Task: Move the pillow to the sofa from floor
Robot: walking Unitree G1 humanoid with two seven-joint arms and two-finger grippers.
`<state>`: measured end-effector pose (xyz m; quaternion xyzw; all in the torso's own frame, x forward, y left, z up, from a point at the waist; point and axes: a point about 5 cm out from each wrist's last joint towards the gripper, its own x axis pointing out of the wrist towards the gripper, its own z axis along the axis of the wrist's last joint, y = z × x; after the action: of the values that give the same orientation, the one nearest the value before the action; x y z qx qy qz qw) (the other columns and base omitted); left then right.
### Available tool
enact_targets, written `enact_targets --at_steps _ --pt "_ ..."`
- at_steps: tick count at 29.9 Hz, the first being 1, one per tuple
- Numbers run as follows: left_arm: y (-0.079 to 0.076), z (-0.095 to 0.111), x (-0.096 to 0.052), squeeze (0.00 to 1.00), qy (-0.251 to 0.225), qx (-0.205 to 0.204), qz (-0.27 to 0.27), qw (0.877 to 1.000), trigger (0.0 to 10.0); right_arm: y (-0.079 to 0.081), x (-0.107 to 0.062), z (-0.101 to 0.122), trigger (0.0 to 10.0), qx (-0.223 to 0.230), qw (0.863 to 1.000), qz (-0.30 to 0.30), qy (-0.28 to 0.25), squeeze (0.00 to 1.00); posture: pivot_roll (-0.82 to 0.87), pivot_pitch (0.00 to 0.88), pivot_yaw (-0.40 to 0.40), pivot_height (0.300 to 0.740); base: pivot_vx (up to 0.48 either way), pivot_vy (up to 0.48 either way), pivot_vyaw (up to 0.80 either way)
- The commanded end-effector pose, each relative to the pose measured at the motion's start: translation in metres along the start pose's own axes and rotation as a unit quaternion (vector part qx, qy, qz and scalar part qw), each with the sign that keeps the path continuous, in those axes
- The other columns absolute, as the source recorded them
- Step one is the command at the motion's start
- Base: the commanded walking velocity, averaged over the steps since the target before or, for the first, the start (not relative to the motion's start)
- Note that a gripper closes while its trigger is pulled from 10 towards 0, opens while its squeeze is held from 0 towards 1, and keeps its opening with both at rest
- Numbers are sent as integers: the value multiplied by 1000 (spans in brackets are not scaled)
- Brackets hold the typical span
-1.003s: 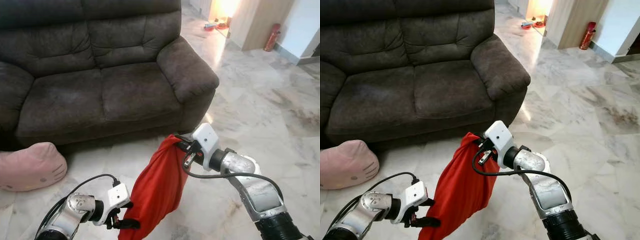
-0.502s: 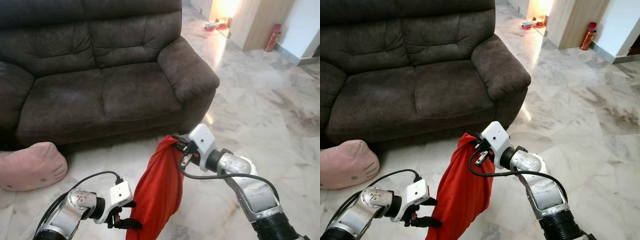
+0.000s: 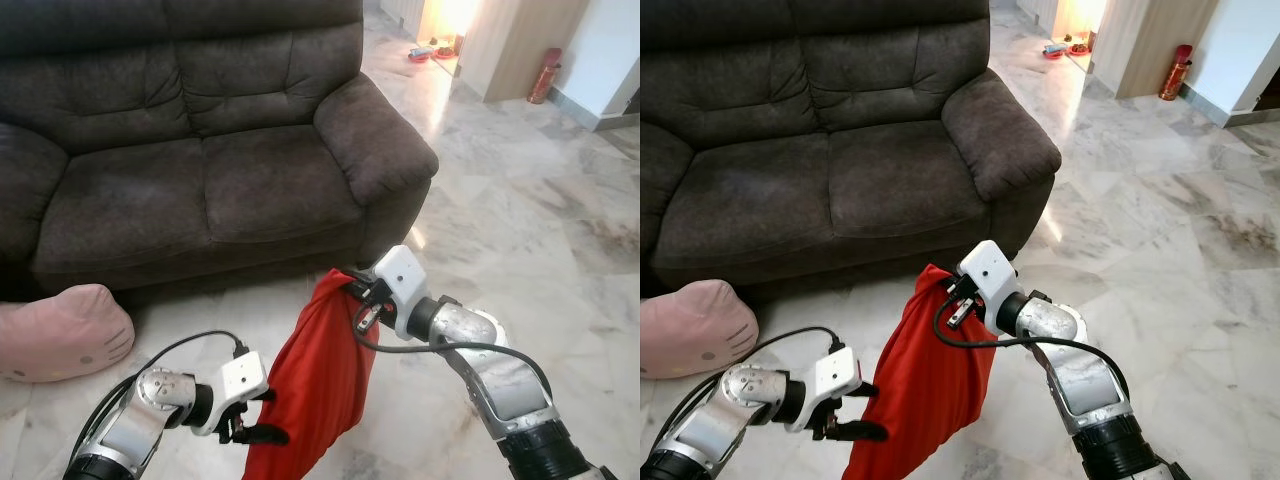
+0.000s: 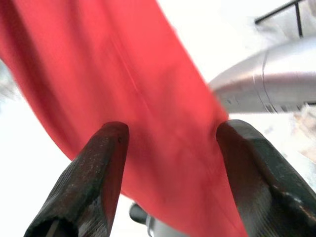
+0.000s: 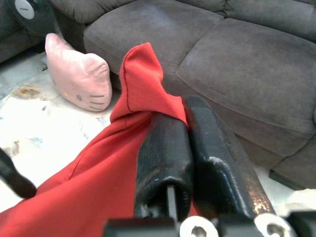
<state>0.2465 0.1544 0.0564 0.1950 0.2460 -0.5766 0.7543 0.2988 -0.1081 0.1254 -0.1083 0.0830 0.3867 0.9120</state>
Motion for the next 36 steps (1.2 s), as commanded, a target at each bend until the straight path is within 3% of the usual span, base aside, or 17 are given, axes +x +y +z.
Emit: enact_targets --at_steps 1,6,11,21,23,28,36 --pt "4 4 -7 0 -3 5 15 1000 10000 -5 3 30 10000 -32 998 -7 -60 0 107 36 -17 740 0 0 0" --pt "17 25 -19 0 -31 46 83 995 10000 -5 4 30 10000 -29 998 -9 -60 0 109 37 -15 740 0 0 0" --pt "22 28 -20 0 -39 58 113 991 10000 -5 4 30 10000 -28 998 -11 -60 0 112 38 -14 740 0 0 0" --pt "30 27 -5 0 -36 75 168 982 10000 -4 5 31 10000 -31 998 -9 -61 0 108 38 -15 740 0 0 0" --pt "33 27 -1 0 -45 63 177 981 10000 -4 5 31 10000 -31 998 -8 -62 0 106 38 -14 740 0 0 0" --pt "28 20 9 0 -56 32 146 987 10000 -3 5 32 10000 -33 998 -5 -62 0 100 39 -14 740 0 0 0" --pt "22 36 4 0 -118 7 111 987 10000 -3 5 31 10000 -35 998 -3 -61 0 100 38 -17 740 0 0 0"
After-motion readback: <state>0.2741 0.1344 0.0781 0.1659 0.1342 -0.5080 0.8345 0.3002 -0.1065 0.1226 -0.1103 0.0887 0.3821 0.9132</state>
